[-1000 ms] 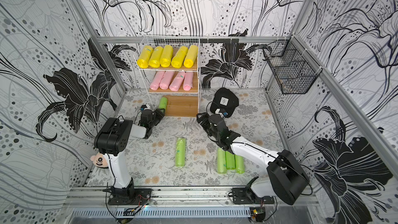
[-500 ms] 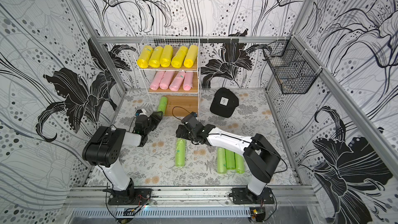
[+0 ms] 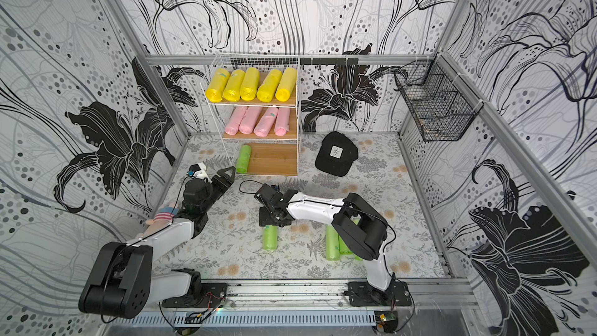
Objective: Sort the rolls of trash bags by color and place them on the shelf
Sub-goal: Place the roll of trash bags on the shelf, then pick up the roll of trash bags from the center of the board.
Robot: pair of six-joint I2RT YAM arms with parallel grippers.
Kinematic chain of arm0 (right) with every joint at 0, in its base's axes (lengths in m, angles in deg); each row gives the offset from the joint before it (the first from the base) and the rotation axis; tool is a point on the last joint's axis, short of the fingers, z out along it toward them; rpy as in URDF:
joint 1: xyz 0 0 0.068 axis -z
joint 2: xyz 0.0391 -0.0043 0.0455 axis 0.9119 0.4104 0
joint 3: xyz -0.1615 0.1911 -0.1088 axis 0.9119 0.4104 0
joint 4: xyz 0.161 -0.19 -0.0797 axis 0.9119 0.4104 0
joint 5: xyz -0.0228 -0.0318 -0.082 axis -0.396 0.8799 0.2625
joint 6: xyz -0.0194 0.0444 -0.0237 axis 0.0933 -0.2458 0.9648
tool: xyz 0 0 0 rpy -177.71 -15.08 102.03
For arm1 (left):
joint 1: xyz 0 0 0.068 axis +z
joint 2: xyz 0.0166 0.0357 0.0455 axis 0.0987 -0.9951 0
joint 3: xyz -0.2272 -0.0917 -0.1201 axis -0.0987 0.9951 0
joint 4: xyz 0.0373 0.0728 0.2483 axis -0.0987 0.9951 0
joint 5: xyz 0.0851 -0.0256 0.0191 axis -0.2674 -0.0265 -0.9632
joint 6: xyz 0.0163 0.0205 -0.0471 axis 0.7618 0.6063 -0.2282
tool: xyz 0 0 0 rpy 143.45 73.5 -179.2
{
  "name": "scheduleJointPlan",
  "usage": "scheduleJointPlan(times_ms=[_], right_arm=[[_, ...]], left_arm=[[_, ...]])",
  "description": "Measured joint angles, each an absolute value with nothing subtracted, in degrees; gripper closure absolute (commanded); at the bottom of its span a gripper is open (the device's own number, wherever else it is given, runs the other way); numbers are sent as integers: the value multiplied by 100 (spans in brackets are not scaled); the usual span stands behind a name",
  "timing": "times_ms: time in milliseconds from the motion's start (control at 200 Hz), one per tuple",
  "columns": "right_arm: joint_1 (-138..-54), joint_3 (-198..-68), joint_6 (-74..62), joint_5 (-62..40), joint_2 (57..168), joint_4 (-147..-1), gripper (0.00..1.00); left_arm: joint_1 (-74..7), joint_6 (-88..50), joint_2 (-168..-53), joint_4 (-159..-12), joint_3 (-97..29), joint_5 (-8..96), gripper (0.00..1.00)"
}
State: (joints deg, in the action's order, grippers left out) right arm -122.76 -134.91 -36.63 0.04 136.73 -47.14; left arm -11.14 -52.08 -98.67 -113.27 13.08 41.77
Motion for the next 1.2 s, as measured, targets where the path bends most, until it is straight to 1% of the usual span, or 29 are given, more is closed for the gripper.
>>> scheduleJointPlan(times_ms=[45, 110, 310, 421, 541, 671, 756, 786, 941, 1202], right_arm=[[-12276, -13552, -3650, 2, 13752, -4706, 33], [-12276, -13618, -3632, 4, 13870, -4703, 34], [-12276, -13635, -3553, 35, 13981, -4692, 50], [-12259, -13556, -3553, 105, 13922, -4835, 54], [-12092, -12730, -3667, 238, 13328, -5462, 55], [-11612, -11561, -4010, 395, 12161, -6290, 55], [-11288, -11084, -4297, 559, 11442, -6874, 55], [-11223, -10997, -4382, 621, 11258, -7062, 53], [-11140, -10759, -4819, 994, 10600, -8133, 54], [-11148, -10750, -5359, 1407, 10366, -9202, 55]], left_arm=[[-1112, -5145, -9736, -11200, 1308, 4177, 27], [-1112, -5073, -9596, -11049, 1308, 4179, 27], [-1112, -5033, -9397, -10735, 1308, 4297, 27], [-1114, -5129, -9284, -10660, 1308, 4492, 26], [-1156, -5400, -9122, -10638, 1308, 4750, 25], [-1296, -5859, -8978, -10837, 1373, 5051, 23], [-1459, -6170, -8975, -11012, 1412, 5257, 22], [-1521, -6275, -8978, -11082, 1419, 5309, 22], [-1951, -6683, -9041, -11510, 1458, 5556, 19], [-2705, -7232, -9496, -12424, 1491, 5602, 16]])
